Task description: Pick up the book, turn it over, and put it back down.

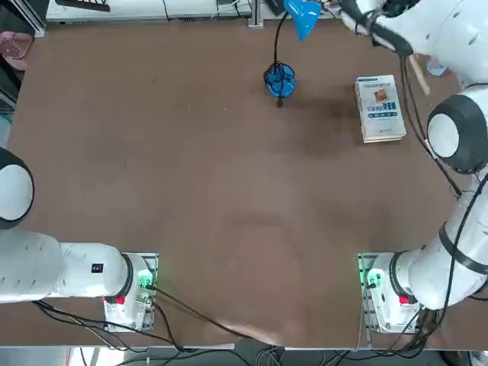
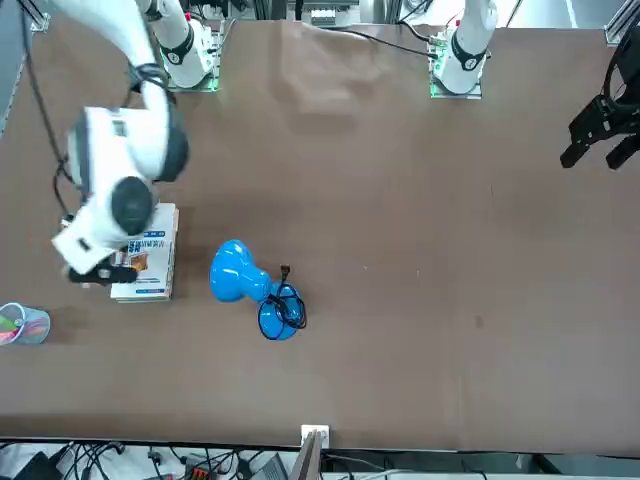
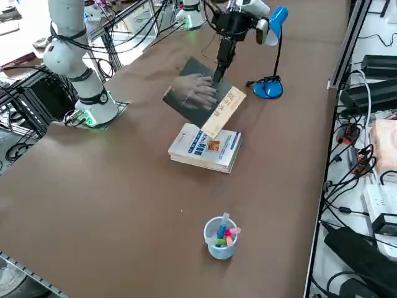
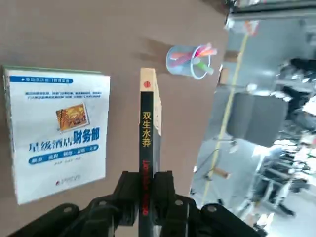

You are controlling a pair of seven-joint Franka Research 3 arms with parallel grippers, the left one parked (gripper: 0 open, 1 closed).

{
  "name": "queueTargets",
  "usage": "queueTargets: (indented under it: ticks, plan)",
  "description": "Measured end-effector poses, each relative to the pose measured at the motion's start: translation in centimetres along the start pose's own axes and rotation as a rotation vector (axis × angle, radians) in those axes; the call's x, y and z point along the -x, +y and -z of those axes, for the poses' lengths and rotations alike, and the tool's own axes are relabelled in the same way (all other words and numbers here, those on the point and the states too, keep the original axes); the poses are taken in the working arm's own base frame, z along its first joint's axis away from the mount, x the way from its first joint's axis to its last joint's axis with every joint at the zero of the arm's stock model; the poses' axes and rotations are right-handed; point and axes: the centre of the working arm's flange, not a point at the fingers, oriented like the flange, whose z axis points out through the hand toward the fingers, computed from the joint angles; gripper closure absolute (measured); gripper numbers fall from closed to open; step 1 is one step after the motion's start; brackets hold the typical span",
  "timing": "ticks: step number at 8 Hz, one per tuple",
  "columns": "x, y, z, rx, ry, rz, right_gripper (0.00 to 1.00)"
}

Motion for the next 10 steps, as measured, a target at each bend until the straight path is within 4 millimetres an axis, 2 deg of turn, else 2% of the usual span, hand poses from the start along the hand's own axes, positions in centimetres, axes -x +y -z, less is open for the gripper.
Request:
queueTargets:
  ticks: [2, 4, 7, 10]
  plan:
    - [0.7, -4.3, -2.3, 0.131, 0.068, 0.023, 0.89]
    - [2.1, -6.8, -4.2, 0.183, 0.117, 0.013, 0.89]
    - [4.0, -10.7, -4.4, 0.197, 0.189, -0.096, 0.89]
    - [5.1, -15.4, -6.6, 0.253, 0.215, -0.123, 0.89]
